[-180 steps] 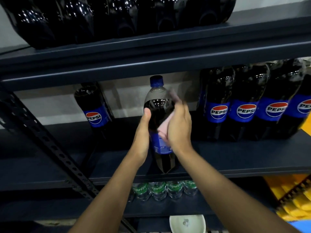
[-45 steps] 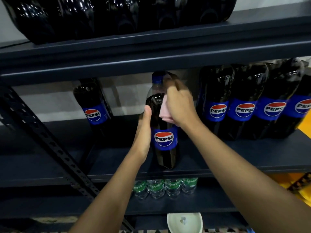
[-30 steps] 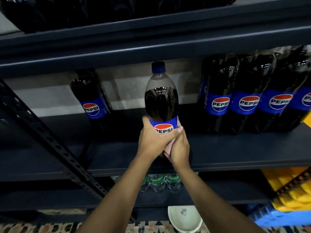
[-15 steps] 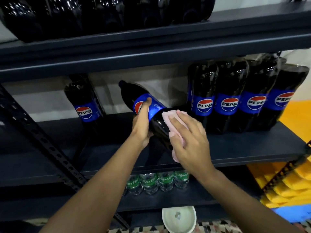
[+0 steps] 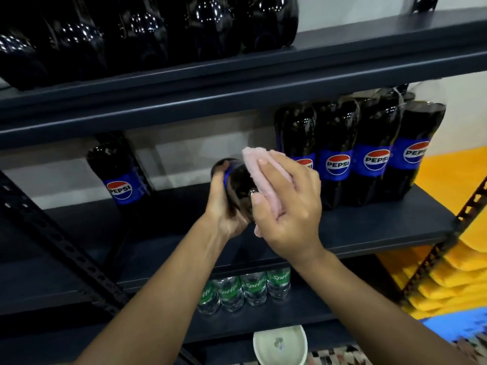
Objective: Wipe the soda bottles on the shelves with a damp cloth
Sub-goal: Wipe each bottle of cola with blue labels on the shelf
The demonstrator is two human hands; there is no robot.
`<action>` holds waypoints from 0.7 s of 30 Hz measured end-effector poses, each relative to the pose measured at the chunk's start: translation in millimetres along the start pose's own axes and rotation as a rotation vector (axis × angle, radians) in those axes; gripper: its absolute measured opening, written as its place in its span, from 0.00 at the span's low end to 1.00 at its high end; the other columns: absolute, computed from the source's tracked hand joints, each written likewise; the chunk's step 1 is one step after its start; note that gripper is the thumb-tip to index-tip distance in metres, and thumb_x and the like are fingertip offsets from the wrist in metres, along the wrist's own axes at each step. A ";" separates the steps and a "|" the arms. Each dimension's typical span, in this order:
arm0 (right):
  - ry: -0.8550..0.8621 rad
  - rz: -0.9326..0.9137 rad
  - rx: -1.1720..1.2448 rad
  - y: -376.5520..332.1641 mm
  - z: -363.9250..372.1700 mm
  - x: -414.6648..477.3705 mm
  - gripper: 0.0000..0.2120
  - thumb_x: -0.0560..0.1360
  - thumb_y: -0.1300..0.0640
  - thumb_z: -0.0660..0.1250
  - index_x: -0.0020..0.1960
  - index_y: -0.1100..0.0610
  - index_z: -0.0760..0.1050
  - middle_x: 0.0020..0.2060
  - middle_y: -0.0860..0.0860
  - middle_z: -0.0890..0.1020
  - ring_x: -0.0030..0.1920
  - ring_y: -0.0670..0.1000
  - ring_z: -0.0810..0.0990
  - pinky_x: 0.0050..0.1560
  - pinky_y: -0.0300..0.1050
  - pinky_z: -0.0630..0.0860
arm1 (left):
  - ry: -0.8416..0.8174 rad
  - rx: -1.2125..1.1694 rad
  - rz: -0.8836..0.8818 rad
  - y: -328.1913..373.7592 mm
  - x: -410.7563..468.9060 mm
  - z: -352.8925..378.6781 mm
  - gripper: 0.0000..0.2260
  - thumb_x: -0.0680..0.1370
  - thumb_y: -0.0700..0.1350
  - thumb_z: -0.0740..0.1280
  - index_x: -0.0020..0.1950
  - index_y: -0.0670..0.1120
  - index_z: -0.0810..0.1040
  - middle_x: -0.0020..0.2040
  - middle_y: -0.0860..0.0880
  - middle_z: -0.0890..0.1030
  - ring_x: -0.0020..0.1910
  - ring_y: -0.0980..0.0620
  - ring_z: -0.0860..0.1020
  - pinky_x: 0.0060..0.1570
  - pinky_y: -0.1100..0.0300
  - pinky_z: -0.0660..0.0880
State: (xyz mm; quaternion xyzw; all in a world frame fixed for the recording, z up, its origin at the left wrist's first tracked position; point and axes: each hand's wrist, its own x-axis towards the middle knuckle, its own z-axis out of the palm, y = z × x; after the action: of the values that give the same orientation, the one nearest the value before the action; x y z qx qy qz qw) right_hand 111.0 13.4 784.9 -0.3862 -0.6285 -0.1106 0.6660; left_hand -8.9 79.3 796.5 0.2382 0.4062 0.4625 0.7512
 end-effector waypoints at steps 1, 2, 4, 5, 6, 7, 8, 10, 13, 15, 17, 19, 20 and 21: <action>0.020 -0.002 0.009 -1.2 -0.1 -2.9 0.21 0.76 0.52 0.67 0.64 0.61 0.81 0.61 0.58 0.81 0.58 0.60 0.79 0.58 0.58 0.74 | -0.009 0.014 -0.007 0.2 -0.3 -1.3 0.30 0.77 0.68 0.68 0.59 0.41 0.87 0.56 0.41 0.85 0.57 0.41 0.84 0.65 0.46 0.78; 0.035 0.024 0.018 -3.9 0.5 -3.4 0.21 0.75 0.52 0.68 0.64 0.61 0.82 0.59 0.58 0.81 0.57 0.59 0.78 0.57 0.59 0.74 | -0.021 0.025 -0.017 -0.2 -1.5 -2.1 0.29 0.78 0.68 0.68 0.56 0.41 0.88 0.54 0.40 0.86 0.54 0.42 0.84 0.62 0.46 0.79; 0.043 0.151 0.028 -11.4 0.8 4.3 0.19 0.76 0.50 0.68 0.64 0.57 0.82 0.53 0.54 0.79 0.54 0.55 0.76 0.55 0.57 0.75 | -0.029 0.051 -0.028 0.7 -3.3 -2.5 0.29 0.79 0.67 0.67 0.54 0.40 0.87 0.52 0.40 0.86 0.49 0.42 0.85 0.53 0.47 0.83; 0.032 0.241 0.020 -14.4 0.6 8.9 0.18 0.77 0.49 0.67 0.64 0.53 0.82 0.50 0.51 0.78 0.52 0.53 0.74 0.55 0.55 0.75 | -0.025 0.071 -0.018 0.8 -3.9 -3.5 0.29 0.80 0.67 0.66 0.56 0.40 0.87 0.51 0.40 0.86 0.47 0.42 0.86 0.45 0.49 0.84; 0.005 0.332 -0.001 -15.6 0.8 12.8 0.17 0.78 0.46 0.65 0.63 0.50 0.83 0.47 0.48 0.76 0.51 0.51 0.73 0.55 0.54 0.75 | -0.013 0.098 -0.003 2.2 -4.9 -4.4 0.30 0.80 0.67 0.65 0.59 0.41 0.86 0.51 0.40 0.86 0.45 0.43 0.87 0.39 0.50 0.84; -0.030 0.423 -0.023 -15.2 0.5 14.9 0.17 0.78 0.44 0.63 0.61 0.47 0.83 0.46 0.47 0.75 0.50 0.49 0.72 0.55 0.53 0.74 | 0.006 0.125 0.005 2.8 -5.3 -6.0 0.31 0.80 0.67 0.64 0.63 0.41 0.85 0.52 0.40 0.87 0.44 0.43 0.87 0.36 0.51 0.83; -0.069 0.503 -0.031 -14.3 0.3 16.2 0.18 0.78 0.43 0.60 0.59 0.46 0.83 0.45 0.46 0.74 0.50 0.49 0.73 0.56 0.53 0.74 | 0.030 0.157 0.014 3.5 -6.6 -7.8 0.31 0.80 0.67 0.64 0.65 0.42 0.84 0.52 0.40 0.87 0.44 0.43 0.87 0.37 0.51 0.83; -0.111 0.635 0.002 -10.7 -0.1 16.6 0.19 0.77 0.42 0.57 0.55 0.46 0.84 0.44 0.45 0.76 0.52 0.49 0.75 0.57 0.53 0.74 | 0.068 0.222 0.036 4.0 -7.1 -12.4 0.30 0.80 0.67 0.64 0.64 0.43 0.84 0.53 0.41 0.88 0.46 0.44 0.88 0.43 0.49 0.84; -0.130 0.797 0.094 -4.8 3.0 11.8 0.11 0.80 0.47 0.61 0.48 0.43 0.83 0.46 0.45 0.80 0.53 0.48 0.78 0.57 0.49 0.75 | 0.124 0.291 0.070 2.6 -6.6 -22.5 0.27 0.80 0.66 0.66 0.63 0.44 0.84 0.55 0.41 0.88 0.51 0.43 0.88 0.53 0.44 0.83; -0.148 0.949 0.209 1.5 6.4 6.4 0.12 0.79 0.48 0.61 0.48 0.45 0.83 0.42 0.47 0.83 0.48 0.48 0.82 0.55 0.48 0.77 | 0.170 0.335 0.100 1.0 -6.9 -29.5 0.26 0.79 0.65 0.69 0.62 0.44 0.84 0.56 0.41 0.88 0.54 0.42 0.87 0.58 0.39 0.83; -0.153 1.176 0.389 9.4 10.9 -2.9 0.13 0.80 0.50 0.62 0.50 0.51 0.84 0.36 0.48 0.85 0.42 0.49 0.85 0.52 0.49 0.81 | 0.251 0.394 0.154 -1.0 -3.4 -40.4 0.29 0.74 0.65 0.74 0.63 0.43 0.83 0.54 0.41 0.88 0.53 0.41 0.88 0.58 0.36 0.82; -0.104 1.459 0.592 21.6 18.4 -19.7 0.10 0.80 0.51 0.65 0.52 0.52 0.84 0.40 0.51 0.88 0.45 0.53 0.87 0.53 0.51 0.83 | 0.346 0.444 0.218 -2.2 -1.7 -49.5 0.39 0.65 0.67 0.80 0.66 0.42 0.79 0.52 0.42 0.88 0.50 0.43 0.88 0.53 0.35 0.84; -0.081 1.589 0.686 27.0 20.5 -28.9 0.11 0.80 0.50 0.65 0.56 0.53 0.83 0.43 0.53 0.88 0.46 0.55 0.88 0.52 0.53 0.83 | 0.383 0.470 0.244 -2.7 -1.4 -54.0 0.44 0.61 0.69 0.81 0.67 0.42 0.78 0.53 0.43 0.88 0.48 0.43 0.89 0.51 0.36 0.84; -0.068 1.689 0.768 33.2 22.1 -38.1 0.13 0.80 0.49 0.65 0.58 0.55 0.81 0.45 0.56 0.88 0.46 0.57 0.87 0.51 0.54 0.83 | 0.409 0.493 0.269 -3.3 -0.5 -58.6 0.47 0.59 0.70 0.81 0.68 0.43 0.77 0.53 0.43 0.88 0.48 0.44 0.89 0.49 0.36 0.85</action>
State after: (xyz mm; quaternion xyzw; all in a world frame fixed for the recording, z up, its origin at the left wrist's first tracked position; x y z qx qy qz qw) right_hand 108.2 37.4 735.3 -0.4719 -0.1515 0.6383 0.5890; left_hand -56.1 76.3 761.7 0.3663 0.6129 0.4833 0.5065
